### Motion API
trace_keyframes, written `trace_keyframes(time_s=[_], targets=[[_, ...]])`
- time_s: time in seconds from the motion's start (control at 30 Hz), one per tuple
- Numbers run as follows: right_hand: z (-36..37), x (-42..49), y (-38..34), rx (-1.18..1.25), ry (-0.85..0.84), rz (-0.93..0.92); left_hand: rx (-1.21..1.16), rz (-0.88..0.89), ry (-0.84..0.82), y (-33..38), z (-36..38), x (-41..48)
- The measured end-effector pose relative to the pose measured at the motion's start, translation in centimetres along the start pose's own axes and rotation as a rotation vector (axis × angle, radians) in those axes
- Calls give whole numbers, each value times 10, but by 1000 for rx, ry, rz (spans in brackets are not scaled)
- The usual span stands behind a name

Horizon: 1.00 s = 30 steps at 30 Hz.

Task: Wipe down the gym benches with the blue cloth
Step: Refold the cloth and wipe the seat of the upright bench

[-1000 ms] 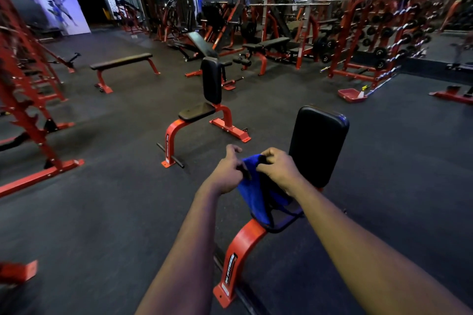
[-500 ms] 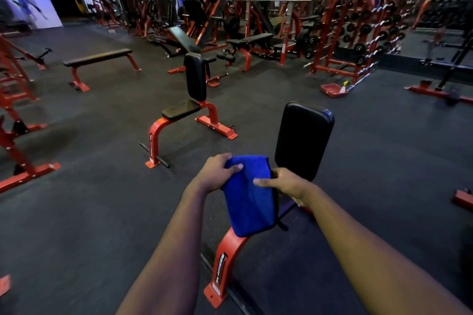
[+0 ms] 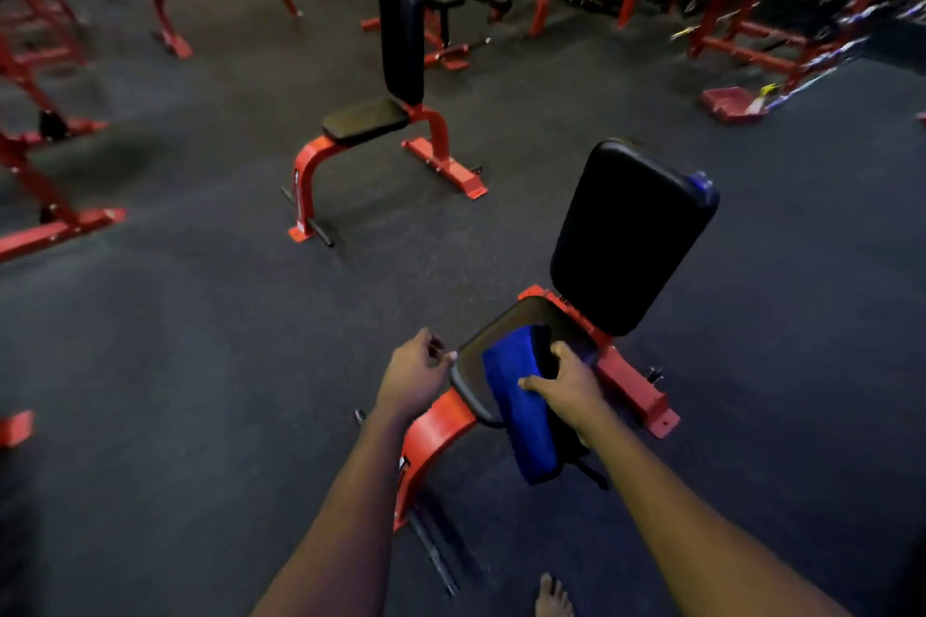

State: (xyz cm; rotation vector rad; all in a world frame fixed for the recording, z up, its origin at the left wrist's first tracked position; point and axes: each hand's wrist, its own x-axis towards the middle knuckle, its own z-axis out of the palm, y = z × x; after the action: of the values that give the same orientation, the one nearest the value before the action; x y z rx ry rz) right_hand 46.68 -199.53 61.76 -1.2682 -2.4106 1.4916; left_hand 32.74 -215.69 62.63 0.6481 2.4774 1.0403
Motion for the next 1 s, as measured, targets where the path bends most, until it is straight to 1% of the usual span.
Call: trace_keyframes(time_s=[0.2, 0.27, 0.3, 0.37, 0.4, 0.43, 0.5, 0.53, 0.63, 0.7, 0.73, 0.8, 0.83, 0.9, 1.0], targets=[[18, 83, 60, -106, 8, 99, -24, -164, -9, -46, 76, 39], [30, 106, 70, -153, 67, 113, -28, -182, 2, -66, 99, 55], [35, 115, 74, -196, 132, 95, -28, -187, 10, -76, 109, 63], [52, 139, 84, -292, 251, 21, -24, -199, 14, -105, 135, 84], [62, 151, 87, -327, 257, -29, -23, -202, 13, -117, 145, 94], [78, 169, 98, -374, 204, -75, -27, -198, 24, -138, 163, 108], [110, 203, 120, -481, 45, -114, -13, -185, 50, -175, 194, 135], [123, 218, 132, -542, -6, -137, 9, -190, 65, -192, 206, 148], [160, 260, 182, -813, -108, -384, 103, -266, 71, -245, 240, 179], [180, 281, 217, -905, -196, -490, 134, -286, 17, -279, 264, 196], [186, 285, 229, -914, -185, -528, 144, -305, -16, -289, 272, 201], [197, 288, 247, -916, -64, -588, 206, -356, -54, -306, 290, 208], [201, 289, 252, -914, -14, -622, 267, -380, -44, -311, 297, 210], [202, 288, 252, -911, 35, -640, 377, -400, 6, -314, 304, 210], [204, 288, 257, -876, 86, -671, 446, -380, 121, -315, 315, 206]])
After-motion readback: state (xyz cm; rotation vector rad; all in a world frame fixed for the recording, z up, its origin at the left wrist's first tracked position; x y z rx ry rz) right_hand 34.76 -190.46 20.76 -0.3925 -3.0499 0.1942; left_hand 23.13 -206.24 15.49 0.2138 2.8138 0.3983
